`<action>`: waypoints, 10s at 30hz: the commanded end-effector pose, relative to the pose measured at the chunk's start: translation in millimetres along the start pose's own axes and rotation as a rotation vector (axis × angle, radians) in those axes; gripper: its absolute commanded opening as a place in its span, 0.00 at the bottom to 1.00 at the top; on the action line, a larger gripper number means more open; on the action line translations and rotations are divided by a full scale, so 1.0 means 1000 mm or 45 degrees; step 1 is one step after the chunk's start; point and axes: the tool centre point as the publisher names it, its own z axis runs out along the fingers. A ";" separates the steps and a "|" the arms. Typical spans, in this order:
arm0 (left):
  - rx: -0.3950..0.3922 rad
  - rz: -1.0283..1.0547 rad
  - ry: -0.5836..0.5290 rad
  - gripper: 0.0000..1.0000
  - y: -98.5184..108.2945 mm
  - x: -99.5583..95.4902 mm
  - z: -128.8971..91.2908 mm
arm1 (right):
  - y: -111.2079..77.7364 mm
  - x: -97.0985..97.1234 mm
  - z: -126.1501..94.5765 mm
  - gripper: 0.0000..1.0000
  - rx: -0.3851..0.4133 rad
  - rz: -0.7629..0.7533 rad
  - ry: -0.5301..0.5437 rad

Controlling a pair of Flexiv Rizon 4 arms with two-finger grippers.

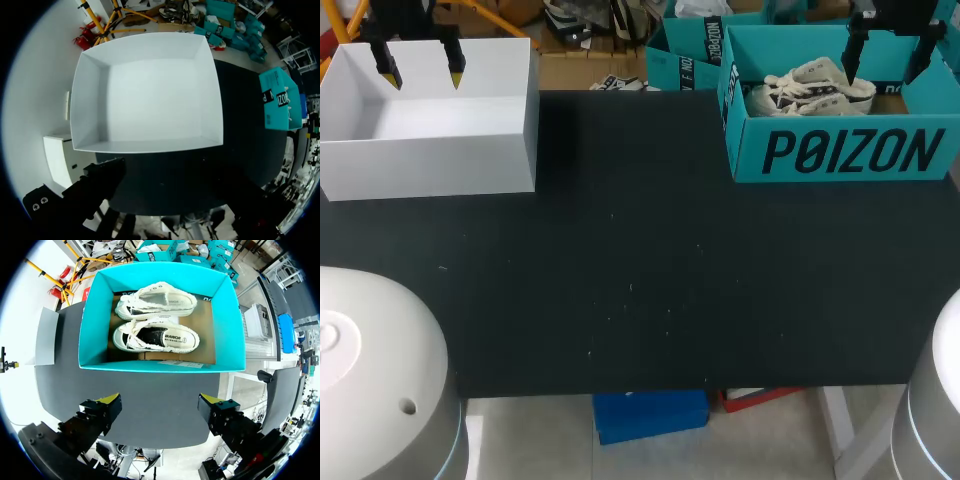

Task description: Take the shoe out of the shoebox, open the shoe tongue, remove and reinsert the insole, then place the shoe into the shoebox

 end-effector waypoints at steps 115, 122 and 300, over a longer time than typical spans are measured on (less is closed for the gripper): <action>-0.001 -0.002 -0.004 1.00 0.001 0.001 -0.001 | 0.155 0.001 0.164 0.36 0.001 -2.079 0.069; -0.001 -0.002 -0.004 1.00 0.001 0.001 -0.001 | 0.154 0.004 0.187 0.27 0.005 -2.065 0.100; -0.001 -0.002 -0.004 1.00 0.001 0.001 -0.001 | -0.108 0.325 0.076 1.00 -0.758 -2.008 0.668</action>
